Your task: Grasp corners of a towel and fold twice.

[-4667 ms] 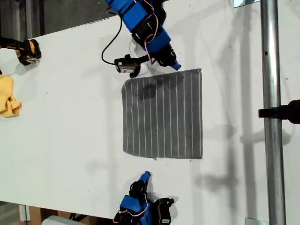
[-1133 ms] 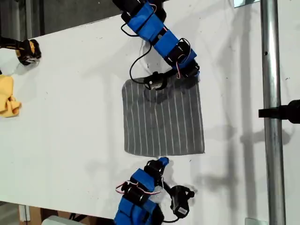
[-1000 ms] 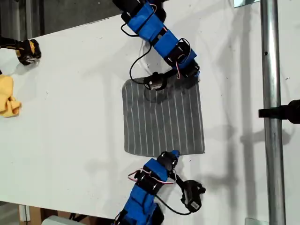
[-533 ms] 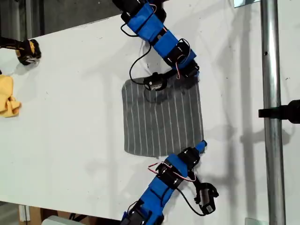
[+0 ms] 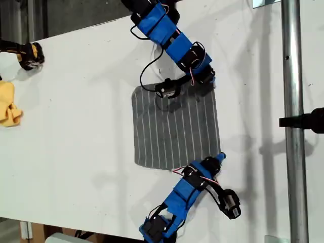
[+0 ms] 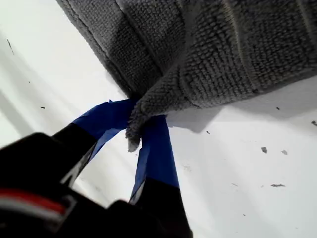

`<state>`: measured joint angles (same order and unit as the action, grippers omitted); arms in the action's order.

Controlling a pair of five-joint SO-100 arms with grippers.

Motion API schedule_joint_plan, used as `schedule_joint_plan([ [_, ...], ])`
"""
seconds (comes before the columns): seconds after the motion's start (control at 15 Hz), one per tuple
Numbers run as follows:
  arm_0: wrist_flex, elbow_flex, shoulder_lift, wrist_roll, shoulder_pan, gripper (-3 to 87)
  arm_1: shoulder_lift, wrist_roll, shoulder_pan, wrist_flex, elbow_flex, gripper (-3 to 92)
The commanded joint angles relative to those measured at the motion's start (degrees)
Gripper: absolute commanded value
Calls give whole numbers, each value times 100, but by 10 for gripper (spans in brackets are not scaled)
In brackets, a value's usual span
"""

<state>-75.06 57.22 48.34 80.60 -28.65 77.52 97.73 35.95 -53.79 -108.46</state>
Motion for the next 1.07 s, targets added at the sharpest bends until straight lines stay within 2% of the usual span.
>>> schedule_joint_plan([
  [0.0,18,-299,-18,53,185,305,167,9,-132,-79,114,-2],
  [0.07,26,-308,-114,88,264,278,167,9,-123,-62,114,-2],
  [0.27,-299,-264,-264,413,624,6,167,9,-62,-44,132,-2],
  [0.53,-809,-246,-88,483,800,-15,167,9,-18,-53,141,-2],
  [0.73,-1046,-422,571,527,220,-15,299,53,132,-167,237,-2],
  [0.87,-1037,-800,650,580,-360,-15,62,132,510,-721,1055,-2],
  [1.0,-905,-932,853,729,-870,-15,-650,123,984,-1635,2610,-2],
])
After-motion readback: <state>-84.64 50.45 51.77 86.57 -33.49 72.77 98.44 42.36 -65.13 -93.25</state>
